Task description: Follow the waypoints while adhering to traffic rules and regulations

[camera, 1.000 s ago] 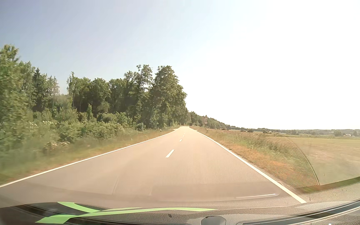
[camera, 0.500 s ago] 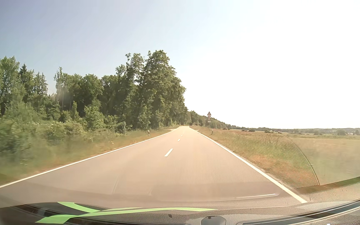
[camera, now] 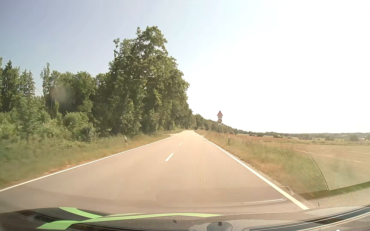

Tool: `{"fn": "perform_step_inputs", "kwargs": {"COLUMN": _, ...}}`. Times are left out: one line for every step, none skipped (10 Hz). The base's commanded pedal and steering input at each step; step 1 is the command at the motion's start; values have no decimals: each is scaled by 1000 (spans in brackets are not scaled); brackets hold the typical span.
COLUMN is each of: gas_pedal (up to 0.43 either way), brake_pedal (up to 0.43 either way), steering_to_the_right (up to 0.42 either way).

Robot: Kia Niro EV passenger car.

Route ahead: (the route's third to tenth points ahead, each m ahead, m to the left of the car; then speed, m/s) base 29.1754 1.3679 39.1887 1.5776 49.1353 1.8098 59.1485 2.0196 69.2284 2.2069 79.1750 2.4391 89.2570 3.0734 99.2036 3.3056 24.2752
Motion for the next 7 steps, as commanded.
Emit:
{"fn": "perform_step_inputs", "kwargs": {"gas_pedal": 248, "brake_pedal": 0, "steering_to_the_right": -5}}
{"fn": "perform_step_inputs", "kwargs": {"gas_pedal": 248, "brake_pedal": 0, "steering_to_the_right": -5}}
{"fn": "perform_step_inputs", "kwargs": {"gas_pedal": 260, "brake_pedal": 0, "steering_to_the_right": -6}}
{"fn": "perform_step_inputs", "kwargs": {"gas_pedal": 268, "brake_pedal": 0, "steering_to_the_right": -6}}
{"fn": "perform_step_inputs", "kwargs": {"gas_pedal": 268, "brake_pedal": 0, "steering_to_the_right": -6}}
{"fn": "perform_step_inputs", "kwargs": {"gas_pedal": 268, "brake_pedal": 0, "steering_to_the_right": -6}}
{"fn": "perform_step_inputs", "kwargs": {"gas_pedal": 248, "brake_pedal": 0, "steering_to_the_right": -6}}
